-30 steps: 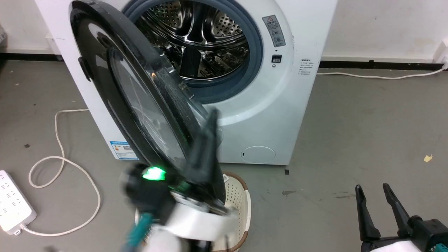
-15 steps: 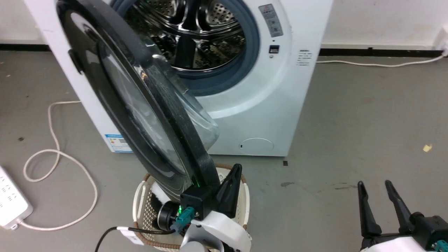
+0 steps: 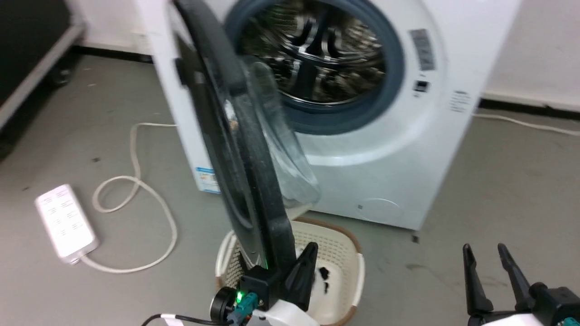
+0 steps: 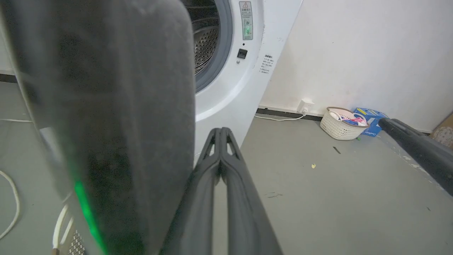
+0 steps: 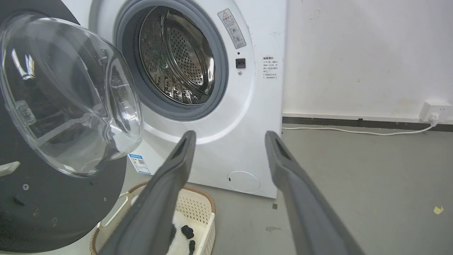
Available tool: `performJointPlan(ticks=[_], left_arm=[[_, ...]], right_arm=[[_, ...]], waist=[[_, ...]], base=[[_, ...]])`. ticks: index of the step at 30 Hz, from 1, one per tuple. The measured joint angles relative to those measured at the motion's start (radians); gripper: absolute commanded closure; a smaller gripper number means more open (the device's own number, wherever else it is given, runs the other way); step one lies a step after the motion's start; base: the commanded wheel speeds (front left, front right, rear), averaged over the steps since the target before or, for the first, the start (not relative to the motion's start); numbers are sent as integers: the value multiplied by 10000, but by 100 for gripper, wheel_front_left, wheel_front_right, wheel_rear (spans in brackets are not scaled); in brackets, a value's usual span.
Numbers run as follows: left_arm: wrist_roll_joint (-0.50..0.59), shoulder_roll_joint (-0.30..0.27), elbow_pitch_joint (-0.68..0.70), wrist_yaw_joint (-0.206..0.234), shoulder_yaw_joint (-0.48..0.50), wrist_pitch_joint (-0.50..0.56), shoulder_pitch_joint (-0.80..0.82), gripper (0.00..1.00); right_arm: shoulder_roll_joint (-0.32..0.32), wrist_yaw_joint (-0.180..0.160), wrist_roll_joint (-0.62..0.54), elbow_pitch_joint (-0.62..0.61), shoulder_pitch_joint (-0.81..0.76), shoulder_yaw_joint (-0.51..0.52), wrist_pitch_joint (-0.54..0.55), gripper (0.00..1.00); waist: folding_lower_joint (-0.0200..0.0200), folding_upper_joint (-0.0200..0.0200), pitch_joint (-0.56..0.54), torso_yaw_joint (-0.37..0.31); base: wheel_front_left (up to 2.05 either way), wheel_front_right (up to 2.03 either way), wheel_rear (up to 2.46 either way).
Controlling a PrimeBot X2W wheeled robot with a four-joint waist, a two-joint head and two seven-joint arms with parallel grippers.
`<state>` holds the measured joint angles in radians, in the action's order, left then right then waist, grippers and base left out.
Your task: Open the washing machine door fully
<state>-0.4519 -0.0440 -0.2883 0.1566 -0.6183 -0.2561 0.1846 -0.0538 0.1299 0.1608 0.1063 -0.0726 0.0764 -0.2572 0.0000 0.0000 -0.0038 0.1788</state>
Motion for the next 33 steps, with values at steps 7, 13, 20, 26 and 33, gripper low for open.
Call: performJointPlan(ticks=[7,13,20,26,33], left_arm=[[10,-63,54,75,17,0,-126,100],[12,-408,69,159,267,2,-47,100],[-171,-587,205,439,993,0,58,100],[-464,-1239,531,711,2347,0,150,100],[-807,-2153,236,677,3551,0,723,100]], right_arm=[[4,0,94,98,-19,-167,0,0],[6,0,90,128,-36,-259,0,0],[6,0,-42,180,-11,-451,0,0],[8,0,-439,307,277,-685,0,0],[-25,0,-828,290,405,-529,0,0]], waist=[[0,0,-172,1233],[0,0,-172,2273],[-1,0,115,3287],[1,0,760,3546],[2,0,1411,3652]], base=[[0,0,0],[0,0,0],[0,0,0],[0,0,0],[0,0,0]])
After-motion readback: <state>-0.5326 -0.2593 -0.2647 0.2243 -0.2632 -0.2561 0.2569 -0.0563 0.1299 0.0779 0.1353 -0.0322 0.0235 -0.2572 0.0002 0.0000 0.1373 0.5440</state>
